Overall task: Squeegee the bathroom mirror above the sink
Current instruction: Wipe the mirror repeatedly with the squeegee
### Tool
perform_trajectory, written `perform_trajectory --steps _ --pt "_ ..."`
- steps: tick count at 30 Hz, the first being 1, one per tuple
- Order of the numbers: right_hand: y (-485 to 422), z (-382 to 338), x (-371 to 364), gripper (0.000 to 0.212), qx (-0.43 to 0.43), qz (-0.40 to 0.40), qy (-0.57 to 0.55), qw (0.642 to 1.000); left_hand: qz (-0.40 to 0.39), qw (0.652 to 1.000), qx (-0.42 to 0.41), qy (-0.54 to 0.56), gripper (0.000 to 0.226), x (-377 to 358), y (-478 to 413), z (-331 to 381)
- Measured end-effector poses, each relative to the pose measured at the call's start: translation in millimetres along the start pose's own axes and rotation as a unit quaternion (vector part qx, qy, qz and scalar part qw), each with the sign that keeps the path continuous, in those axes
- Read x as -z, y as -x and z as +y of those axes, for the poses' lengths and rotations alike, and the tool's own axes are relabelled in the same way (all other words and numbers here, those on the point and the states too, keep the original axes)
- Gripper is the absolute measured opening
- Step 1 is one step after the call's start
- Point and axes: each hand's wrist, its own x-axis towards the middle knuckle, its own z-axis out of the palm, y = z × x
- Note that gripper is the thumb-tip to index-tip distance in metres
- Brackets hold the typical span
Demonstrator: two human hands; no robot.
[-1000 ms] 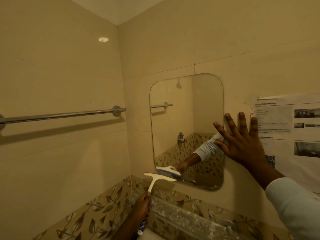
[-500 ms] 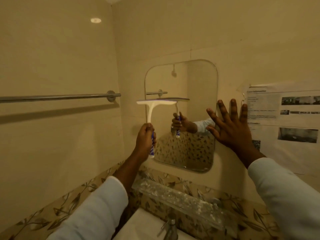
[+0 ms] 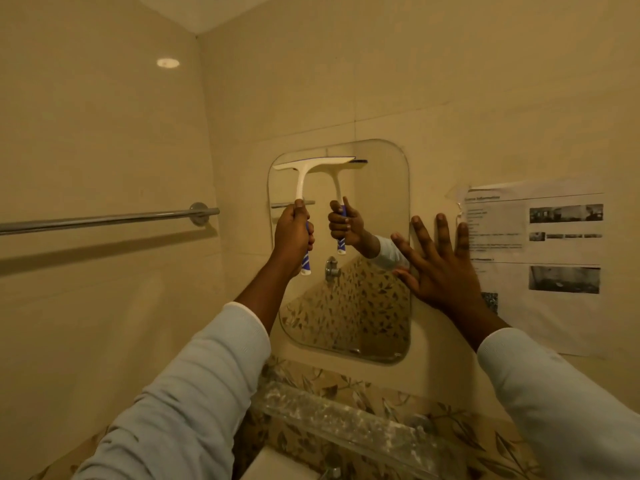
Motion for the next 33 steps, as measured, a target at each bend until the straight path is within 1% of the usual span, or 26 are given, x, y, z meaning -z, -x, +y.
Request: perform_trajectory --steps 7,12,17,22,33 --pt "0.7 -0.6 0.6 0.085 0.0 0.009 0.005 1.0 -0.027 1.0 -0.001 -0.012 0.038 -23.7 -14.9 -3.7" --pt "1.6 -1.1 0.0 0.085 -0.002 0.015 0.013 1.0 -0.016 1.0 -0.002 -0.012 0.034 -30.9 -19.9 -14.3" --pt "1.5 -1.0 -2.0 0.085 0.0 0.016 0.015 1.0 -0.01 0.999 0.004 -0.045 0.035 -28.5 -12.0 -27.3" --pt "1.7 -1.2 -0.8 0.084 0.0 0.018 0.019 1.0 -0.005 0.996 0.015 -0.086 0.037 -21.3 10.1 -60.5" --pt "1.8 -2.4 1.2 0.084 -0.003 0.021 0.026 0.999 -0.01 0.993 0.062 -0.099 0.034 -7.0 70.2 -146.5"
